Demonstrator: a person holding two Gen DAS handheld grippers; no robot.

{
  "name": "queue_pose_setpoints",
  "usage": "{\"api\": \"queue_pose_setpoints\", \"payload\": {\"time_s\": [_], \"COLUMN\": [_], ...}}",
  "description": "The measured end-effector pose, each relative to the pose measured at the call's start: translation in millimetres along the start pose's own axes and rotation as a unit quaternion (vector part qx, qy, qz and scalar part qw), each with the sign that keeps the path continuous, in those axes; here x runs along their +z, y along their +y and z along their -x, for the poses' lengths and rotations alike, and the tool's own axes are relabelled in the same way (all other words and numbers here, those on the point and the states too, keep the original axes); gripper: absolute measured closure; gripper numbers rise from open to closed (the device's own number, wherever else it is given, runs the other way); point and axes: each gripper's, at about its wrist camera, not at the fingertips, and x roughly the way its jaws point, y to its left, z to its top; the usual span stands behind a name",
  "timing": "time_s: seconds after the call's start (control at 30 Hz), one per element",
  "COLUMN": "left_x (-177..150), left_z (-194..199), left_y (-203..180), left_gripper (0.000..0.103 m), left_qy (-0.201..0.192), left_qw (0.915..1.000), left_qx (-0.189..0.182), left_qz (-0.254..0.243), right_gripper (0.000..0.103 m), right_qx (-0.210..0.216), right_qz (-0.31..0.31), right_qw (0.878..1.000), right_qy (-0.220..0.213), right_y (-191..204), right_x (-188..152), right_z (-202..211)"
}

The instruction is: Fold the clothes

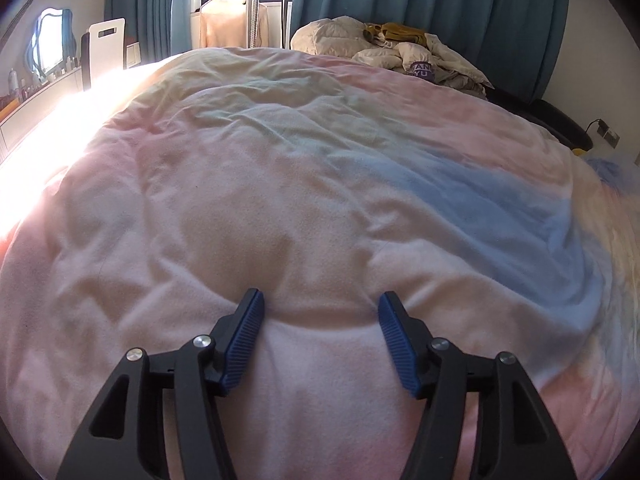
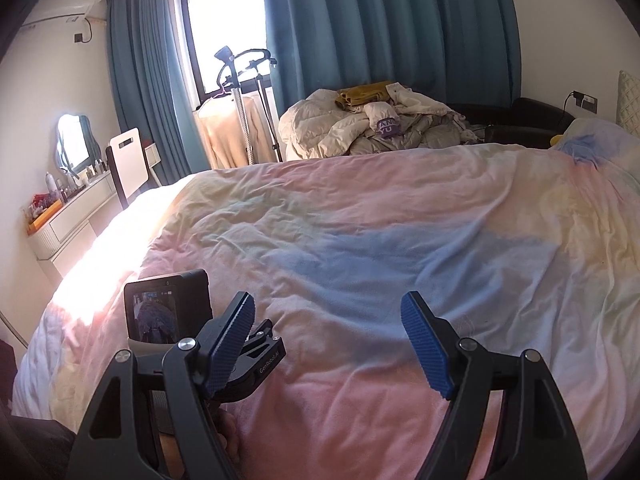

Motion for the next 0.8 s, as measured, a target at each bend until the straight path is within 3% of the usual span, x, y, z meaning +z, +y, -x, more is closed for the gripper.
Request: {"api": "queue_pose_setpoints", "payload": {"time_s": [0.37,0.8], "left_x": [5,17], "left_z": [9,129], "left_y": [6,37], "left_gripper": [0.040,0.040], "left_qy": [0.007,-0.087], "left_qw": [0.9998,0.9962], "left_qx": [-0.016,-0.004], "left_qz": [0.002,-0.007], "right_gripper": [0.026,0.026], "right_qx": [-0.026,-0.034], "right_qz": [0.014,0.009], "right_qw": [0.999,0.999], "right_qy": [0.014,0.012], "right_y": [1,-6], "right_x": [-4,-4], "right_z": [-14,-10]}}
